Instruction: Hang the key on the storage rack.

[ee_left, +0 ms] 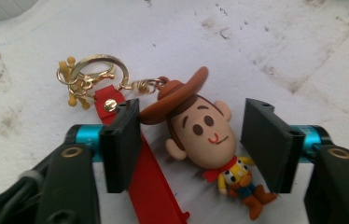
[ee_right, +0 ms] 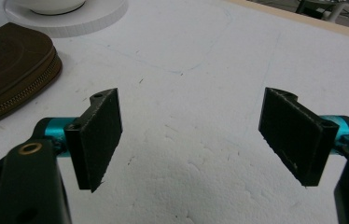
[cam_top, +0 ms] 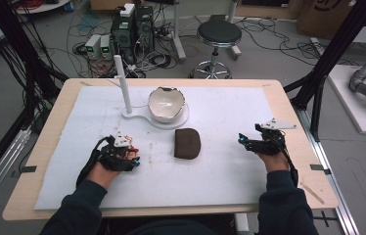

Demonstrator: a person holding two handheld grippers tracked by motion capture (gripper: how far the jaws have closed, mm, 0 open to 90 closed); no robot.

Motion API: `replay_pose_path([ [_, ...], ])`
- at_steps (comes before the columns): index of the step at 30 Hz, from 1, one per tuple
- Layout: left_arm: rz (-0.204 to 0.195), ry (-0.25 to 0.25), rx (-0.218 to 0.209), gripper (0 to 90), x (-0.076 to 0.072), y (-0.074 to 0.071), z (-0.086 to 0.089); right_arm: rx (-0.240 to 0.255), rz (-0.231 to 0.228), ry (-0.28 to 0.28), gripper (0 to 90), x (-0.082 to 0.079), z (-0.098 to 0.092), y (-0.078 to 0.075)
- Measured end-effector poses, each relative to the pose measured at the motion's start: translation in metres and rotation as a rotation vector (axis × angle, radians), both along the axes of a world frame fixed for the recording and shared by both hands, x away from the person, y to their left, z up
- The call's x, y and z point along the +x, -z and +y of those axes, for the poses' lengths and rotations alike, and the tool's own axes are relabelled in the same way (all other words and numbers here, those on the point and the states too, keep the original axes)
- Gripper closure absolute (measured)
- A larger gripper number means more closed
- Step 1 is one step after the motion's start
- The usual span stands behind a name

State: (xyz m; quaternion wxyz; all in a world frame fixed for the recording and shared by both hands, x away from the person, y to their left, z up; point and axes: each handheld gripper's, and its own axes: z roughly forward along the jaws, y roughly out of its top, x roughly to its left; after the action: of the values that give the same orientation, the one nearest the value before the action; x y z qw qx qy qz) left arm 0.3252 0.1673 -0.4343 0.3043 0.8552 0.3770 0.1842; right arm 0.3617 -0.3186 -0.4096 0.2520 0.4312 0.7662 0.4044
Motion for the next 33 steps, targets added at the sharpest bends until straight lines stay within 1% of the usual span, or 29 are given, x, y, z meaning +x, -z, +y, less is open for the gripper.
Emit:
replay_pose_path([
  [1, 0.003, -0.004, -0.002, 44.9, 0.0, 0.0, 0.0, -0.001, 0.0, 0.0, 21.7, 0.0, 0.0, 0.0],
  [5, 0.028, -0.002, -0.036, 45.6, 0.004, 0.0, 0.006, 0.0, 0.002, 0.0, 21.7, 0.0, 0.0, 0.0],
  [6, 0.046, -0.012, -0.082, 45.7, 0.006, -0.001, 0.012, 0.0, 0.002, -0.001, 21.7, 0.0, 0.0, 0.0],
  [7, 0.046, -0.012, -0.082, 45.7, 0.006, -0.001, 0.012, 0.0, 0.002, -0.001, 21.7, 0.0, 0.0, 0.0],
  [9, 0.057, -0.014, -0.161, 45.7, 0.009, -0.005, 0.021, 0.001, 0.002, -0.002, 21.7, 0.0, 0.0, 0.0],
  [10, 0.056, -0.019, -0.21, 45.8, 0.009, -0.008, 0.025, 0.003, 0.005, 0.002, 21.7, 0.0, 0.0, 0.0],
  [11, 0.044, -0.025, -0.31, 45.8, 0.01, -0.016, 0.035, 0.002, 0.004, -0.001, 21.8, 0.0, 0.0, 0.001],
  [12, 0.044, -0.025, -0.31, 45.8, 0.01, -0.016, 0.035, 0.0, 0.007, -0.001, 21.7, 0.0, 0.0, 0.001],
  [13, 0.037, -0.031, -0.36, 45.8, 0.01, -0.02, 0.039, 0.0, 0.007, -0.001, 21.7, 0.0, 0.0, 0.001],
  [14, 0.022, -0.031, -0.428, 45.9, 0.011, -0.028, 0.047, 0.002, 0.009, -0.001, 21.8, 0.0, 0.0, 0.001],
  [15, 0.022, -0.031, -0.428, 45.9, 0.011, -0.028, 0.047, 0.004, 0.01, -0.003, 21.8, 0.0, 0.0, 0.001],
  [16, 0.017, -0.027, -0.46, 45.9, 0.011, -0.032, 0.05, 0.004, 0.01, -0.003, 21.8, 0.0, 0.0, 0.001],
  [17, 0.008, -0.029, -0.481, 45.9, 0.012, -0.035, 0.053, 0.004, 0.008, -0.002, 21.8, 0.0, 0.0, 0.001],
  [19, -0.016, -0.023, -0.499, 45.9, 0.013, -0.043, 0.056, 0.009, 0.005, -0.001, 21.7, 0.0, 0.0, 0.0],
  [20, -0.044, -0.015, -0.518, 45.9, 0.015, -0.052, 0.059, 0.009, 0.002, -0.001, 21.8, 0.001, 0.0, 0.0],
  [21, -0.044, -0.015, -0.518, 45.9, 0.015, -0.052, 0.059, 0.012, 0.003, 0.001, 21.8, 0.001, -0.001, -0.001],
  [23, -0.073, -0.012, -0.54, 46.0, 0.016, -0.06, 0.06, 0.014, 0.004, 0.003, 21.8, 0.0, -0.001, -0.001],
  [24, -0.086, -0.011, -0.556, 46.0, 0.017, -0.064, 0.062, 0.014, -0.001, 0.002, 21.8, 0.001, -0.001, -0.001],
  [25, -0.116, -0.015, -0.59, 46.0, 0.02, -0.073, 0.064, 0.016, 0.0, 0.002, 21.8, 0.002, -0.001, -0.001],
  [26, -0.116, -0.015, -0.59, 46.0, 0.02, -0.073, 0.064, 0.016, 0.0, 0.002, 21.8, 0.002, -0.001, -0.001],
  [29, -0.158, -0.011, -0.629, 46.0, 0.027, -0.089, 0.066, 0.02, 0.001, 0.001, 21.8, 0.002, 0.0, -0.001],
  [33, -0.193, -0.01, -0.65, 46.0, 0.038, -0.109, 0.067, 0.021, 0.001, 0.0, 21.8, 0.002, 0.0, -0.001],
])
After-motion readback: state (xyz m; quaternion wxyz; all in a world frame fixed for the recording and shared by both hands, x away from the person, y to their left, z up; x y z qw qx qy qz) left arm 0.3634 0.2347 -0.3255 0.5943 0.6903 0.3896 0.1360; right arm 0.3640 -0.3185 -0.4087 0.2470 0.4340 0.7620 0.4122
